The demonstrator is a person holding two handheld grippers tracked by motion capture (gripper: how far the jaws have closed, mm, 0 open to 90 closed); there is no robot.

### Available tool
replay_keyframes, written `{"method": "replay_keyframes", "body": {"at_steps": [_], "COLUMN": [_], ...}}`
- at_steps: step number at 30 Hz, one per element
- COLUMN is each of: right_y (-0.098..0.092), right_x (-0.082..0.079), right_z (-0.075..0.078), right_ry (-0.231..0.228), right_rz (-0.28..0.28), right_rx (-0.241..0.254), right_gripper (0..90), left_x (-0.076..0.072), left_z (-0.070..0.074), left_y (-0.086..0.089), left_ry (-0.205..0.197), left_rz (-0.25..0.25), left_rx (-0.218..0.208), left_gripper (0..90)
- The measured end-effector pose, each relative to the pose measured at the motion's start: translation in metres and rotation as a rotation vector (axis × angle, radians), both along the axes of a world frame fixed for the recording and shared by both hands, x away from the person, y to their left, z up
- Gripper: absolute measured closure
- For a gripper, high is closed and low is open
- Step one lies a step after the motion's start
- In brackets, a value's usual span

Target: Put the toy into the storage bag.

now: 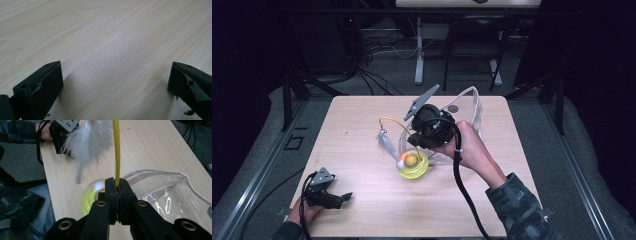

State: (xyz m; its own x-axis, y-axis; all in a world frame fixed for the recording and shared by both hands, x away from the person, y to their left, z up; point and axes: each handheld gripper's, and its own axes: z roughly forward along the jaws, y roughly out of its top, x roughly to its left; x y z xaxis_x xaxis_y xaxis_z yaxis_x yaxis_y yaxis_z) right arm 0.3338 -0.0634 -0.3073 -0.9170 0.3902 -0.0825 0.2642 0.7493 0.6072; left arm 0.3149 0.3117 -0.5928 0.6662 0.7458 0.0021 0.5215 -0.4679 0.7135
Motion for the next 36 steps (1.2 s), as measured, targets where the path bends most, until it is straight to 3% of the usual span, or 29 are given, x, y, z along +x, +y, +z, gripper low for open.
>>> {"method": "replay_keyframes", "body": {"at_steps": [20,36], "right_y": [-0.008,-0.011], "right_x": [0.031,0.053], "right_z": [0.017,0.013], "right_ry": [-0.024,-0.037], "right_rz": [-0.085,-0.158], "right_rx": [0.011,-0.011], "right_gripper": [87.8,87.8], "left_x": [0.0,0.0], "left_z": [0.0,0.001], "left_y": [0.0,0.0], "left_ry": [0.002,0.009], "left_rz": [0.003,-0.004], "left_rx": [-0.005,0.0], "left_gripper": [0.0,0.0]}}
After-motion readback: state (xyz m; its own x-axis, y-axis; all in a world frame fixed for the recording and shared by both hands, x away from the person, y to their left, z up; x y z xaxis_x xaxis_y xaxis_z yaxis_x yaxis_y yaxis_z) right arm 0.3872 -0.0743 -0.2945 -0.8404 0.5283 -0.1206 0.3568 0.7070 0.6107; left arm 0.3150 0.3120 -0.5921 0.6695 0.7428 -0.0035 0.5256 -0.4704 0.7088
